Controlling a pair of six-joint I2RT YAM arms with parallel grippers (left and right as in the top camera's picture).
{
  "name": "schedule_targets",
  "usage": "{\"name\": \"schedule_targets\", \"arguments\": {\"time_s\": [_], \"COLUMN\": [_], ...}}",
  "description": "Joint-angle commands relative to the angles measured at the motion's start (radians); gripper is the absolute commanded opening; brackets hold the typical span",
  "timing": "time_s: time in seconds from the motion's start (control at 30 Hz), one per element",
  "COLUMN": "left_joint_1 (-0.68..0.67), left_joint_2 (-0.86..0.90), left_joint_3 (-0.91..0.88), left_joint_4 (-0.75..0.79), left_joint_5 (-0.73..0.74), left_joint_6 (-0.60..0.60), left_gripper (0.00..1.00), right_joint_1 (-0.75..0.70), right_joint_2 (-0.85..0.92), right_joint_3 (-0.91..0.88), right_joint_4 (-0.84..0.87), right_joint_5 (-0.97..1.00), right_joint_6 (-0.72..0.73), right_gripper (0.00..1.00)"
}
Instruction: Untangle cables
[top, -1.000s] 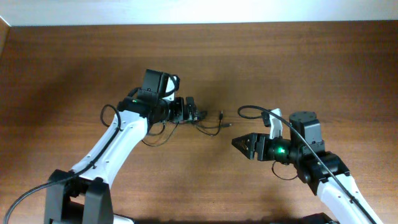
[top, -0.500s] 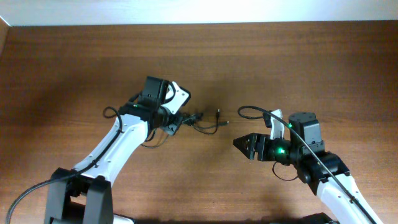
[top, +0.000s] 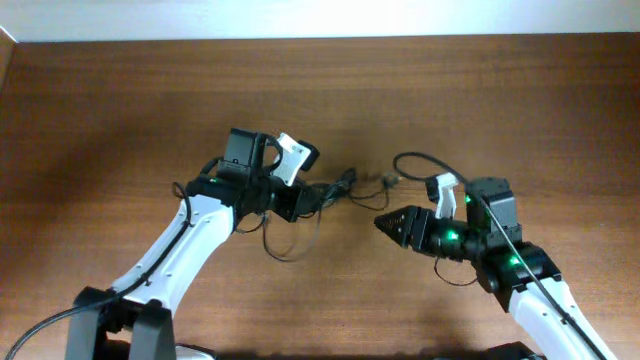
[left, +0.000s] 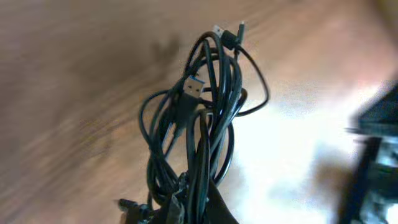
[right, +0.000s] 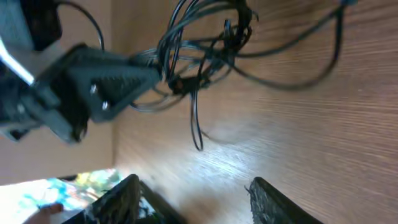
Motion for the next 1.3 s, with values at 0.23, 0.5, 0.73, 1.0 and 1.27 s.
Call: {"name": "schedule_targets", "arguments": {"time_s": [0.23,0.5,0.73,1.0,1.27], "left_joint_1": [-0.134,-0.125,-0.125,-0.125,-0.125], "left_joint_2": [-0.026,-0.084,-0.144,-0.144,-0.144], "left_joint_3": [-0.008,-0.008,-0.008,-0.008,-0.008], "left_joint_4": [0.004,0.006,-0.013,-0.048,-0.020], "left_joint_5": [0.035,0.035,0.121,-0.011,-0.061], "left_joint_6": [0.158,0.158,0.158,0.188,0.187], "left_gripper": [0.00,0.00,0.00,0.00,0.00], "right_joint_1": [0.112,0.135,0.134,0.134,0.135], "right_joint_2": [0.136,0.303,0.304,0.304,0.306], "right_joint_3": [0.010,0.010,0.010,0.010,0.010], "right_joint_4": [0.330,0.276,0.426,0.540,0.437], "right_joint_5": [0.014,0.146,0.187,0.148,0.169], "right_joint_6": [0.327,0.387,0.454,0.638,0.693], "right_gripper": [0.56,0.50,0.59,0.91,0.76]}}
